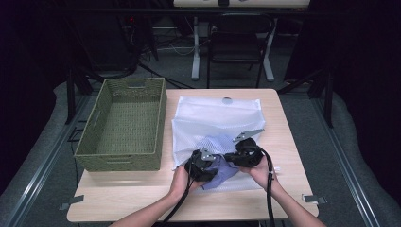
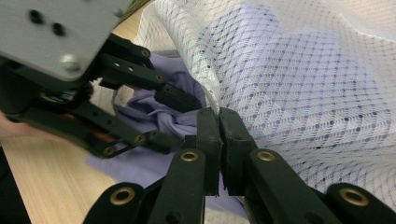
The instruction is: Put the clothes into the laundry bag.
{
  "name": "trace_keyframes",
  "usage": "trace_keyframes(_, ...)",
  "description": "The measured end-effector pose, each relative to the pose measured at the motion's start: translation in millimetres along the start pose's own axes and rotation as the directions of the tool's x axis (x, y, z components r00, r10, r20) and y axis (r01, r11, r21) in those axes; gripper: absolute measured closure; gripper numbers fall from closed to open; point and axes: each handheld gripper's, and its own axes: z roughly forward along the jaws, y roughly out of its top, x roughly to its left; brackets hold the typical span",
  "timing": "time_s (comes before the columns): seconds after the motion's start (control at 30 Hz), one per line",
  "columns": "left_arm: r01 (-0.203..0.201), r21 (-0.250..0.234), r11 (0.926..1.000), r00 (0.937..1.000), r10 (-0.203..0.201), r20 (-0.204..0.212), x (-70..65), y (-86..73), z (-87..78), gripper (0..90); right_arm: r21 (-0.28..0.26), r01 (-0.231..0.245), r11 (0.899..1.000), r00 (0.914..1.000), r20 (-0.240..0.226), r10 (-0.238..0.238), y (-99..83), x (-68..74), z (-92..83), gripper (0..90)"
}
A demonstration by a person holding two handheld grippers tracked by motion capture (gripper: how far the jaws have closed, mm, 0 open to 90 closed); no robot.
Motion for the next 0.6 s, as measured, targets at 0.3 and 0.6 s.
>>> trace_keyframes(0.3,0.081,-0.109,0.9907,0.9949,-0.087,-0.051,12.0,8.2,-9.9,80.2,-0.045,0.002,0.999,0.9998,-0.018,-0.003,7.5,5.9,-9.2,88.0)
trace_keyframes(0.6,0.108,-0.166,0.9801,0.9813,-0.132,-0.140,28.9,13.2,-15.7,79.5,-0.077,-0.003,0.997,0.9994,-0.034,0.000,11.9,10.8,-16.9,88.0)
